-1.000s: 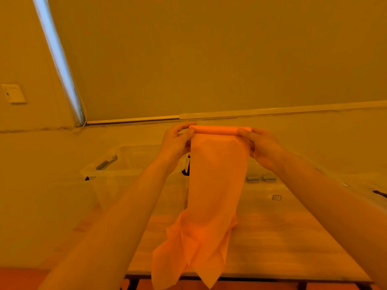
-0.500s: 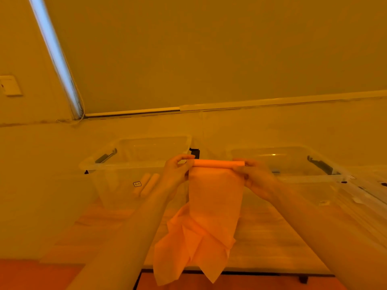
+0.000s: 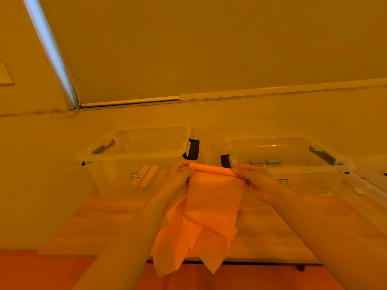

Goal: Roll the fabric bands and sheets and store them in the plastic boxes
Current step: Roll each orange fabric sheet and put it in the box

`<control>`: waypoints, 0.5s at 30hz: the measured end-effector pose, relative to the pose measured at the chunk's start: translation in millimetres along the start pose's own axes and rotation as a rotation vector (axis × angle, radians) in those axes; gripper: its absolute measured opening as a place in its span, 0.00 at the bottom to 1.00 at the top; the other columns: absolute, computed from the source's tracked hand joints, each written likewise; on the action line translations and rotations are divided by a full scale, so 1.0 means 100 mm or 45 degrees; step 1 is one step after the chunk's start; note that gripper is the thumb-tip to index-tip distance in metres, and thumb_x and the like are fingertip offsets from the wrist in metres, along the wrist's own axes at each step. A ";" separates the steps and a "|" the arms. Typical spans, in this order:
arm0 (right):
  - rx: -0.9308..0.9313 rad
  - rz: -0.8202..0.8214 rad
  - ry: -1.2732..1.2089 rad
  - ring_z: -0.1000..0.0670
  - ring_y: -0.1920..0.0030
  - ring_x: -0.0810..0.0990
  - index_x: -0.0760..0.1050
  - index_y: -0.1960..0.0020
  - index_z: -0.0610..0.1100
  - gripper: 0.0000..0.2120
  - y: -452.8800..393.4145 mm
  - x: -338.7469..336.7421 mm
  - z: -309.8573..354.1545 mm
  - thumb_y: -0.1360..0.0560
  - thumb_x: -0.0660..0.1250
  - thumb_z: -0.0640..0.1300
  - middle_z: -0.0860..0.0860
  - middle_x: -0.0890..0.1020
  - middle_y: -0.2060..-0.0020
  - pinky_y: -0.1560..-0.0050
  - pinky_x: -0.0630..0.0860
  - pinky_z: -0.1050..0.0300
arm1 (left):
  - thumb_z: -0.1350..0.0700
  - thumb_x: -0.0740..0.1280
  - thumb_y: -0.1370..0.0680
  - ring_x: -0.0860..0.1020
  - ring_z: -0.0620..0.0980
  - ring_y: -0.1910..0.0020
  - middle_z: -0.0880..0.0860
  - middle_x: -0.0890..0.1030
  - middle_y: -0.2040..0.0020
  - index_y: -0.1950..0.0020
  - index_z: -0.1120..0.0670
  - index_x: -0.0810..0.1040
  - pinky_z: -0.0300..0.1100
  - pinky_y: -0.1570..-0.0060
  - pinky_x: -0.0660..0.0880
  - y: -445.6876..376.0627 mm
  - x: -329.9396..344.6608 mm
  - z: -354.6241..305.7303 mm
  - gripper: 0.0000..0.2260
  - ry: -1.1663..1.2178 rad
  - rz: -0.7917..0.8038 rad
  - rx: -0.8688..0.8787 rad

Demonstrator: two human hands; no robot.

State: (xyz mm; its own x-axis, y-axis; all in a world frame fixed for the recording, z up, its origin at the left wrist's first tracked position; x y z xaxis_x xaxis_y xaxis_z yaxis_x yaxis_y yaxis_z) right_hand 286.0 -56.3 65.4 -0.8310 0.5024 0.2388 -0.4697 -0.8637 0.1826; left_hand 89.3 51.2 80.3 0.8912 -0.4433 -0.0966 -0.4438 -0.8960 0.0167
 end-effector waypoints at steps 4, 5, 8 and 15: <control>-0.024 0.030 -0.001 0.45 0.47 0.79 0.74 0.37 0.37 0.18 -0.01 0.02 0.02 0.26 0.68 0.34 0.42 0.79 0.48 0.51 0.79 0.54 | 0.55 0.64 0.21 0.78 0.54 0.45 0.56 0.79 0.44 0.42 0.52 0.78 0.48 0.47 0.79 0.01 0.01 0.00 0.08 0.011 -0.007 0.008; -0.014 0.049 -0.011 0.45 0.49 0.79 0.74 0.39 0.37 0.16 0.01 0.04 0.02 0.26 0.67 0.34 0.43 0.79 0.49 0.53 0.80 0.55 | 0.53 0.64 0.21 0.78 0.53 0.45 0.55 0.79 0.44 0.44 0.51 0.78 0.49 0.45 0.78 0.00 0.00 0.01 0.08 -0.016 -0.024 0.025; -0.025 0.081 0.018 0.46 0.51 0.80 0.75 0.40 0.38 0.13 0.03 0.05 0.01 0.25 0.67 0.36 0.43 0.80 0.50 0.55 0.81 0.56 | 0.51 0.65 0.21 0.78 0.53 0.44 0.54 0.79 0.43 0.41 0.50 0.78 0.53 0.41 0.76 0.01 -0.02 0.00 0.10 -0.064 -0.056 0.046; -0.001 0.101 -0.056 0.47 0.54 0.81 0.77 0.45 0.39 0.09 0.07 0.09 -0.02 0.25 0.67 0.39 0.43 0.81 0.53 0.62 0.82 0.55 | 0.53 0.64 0.21 0.78 0.50 0.47 0.54 0.78 0.43 0.36 0.54 0.75 0.39 0.58 0.77 0.06 -0.05 -0.02 0.14 0.012 -0.148 0.073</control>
State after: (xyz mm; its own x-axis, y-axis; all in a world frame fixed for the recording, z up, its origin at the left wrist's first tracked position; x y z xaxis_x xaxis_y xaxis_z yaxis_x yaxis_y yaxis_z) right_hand 274.4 -58.0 67.2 -0.8518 0.4335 0.2942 -0.4031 -0.9010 0.1605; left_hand 82.1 47.9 82.5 0.9376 -0.3372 -0.0849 -0.3421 -0.9383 -0.0512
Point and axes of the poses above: each hand's wrist, its own y-axis away from the middle knuckle, its own x-axis out of the palm, z = x × y, the point moved 7 cm from there along -y, towards the middle knuckle
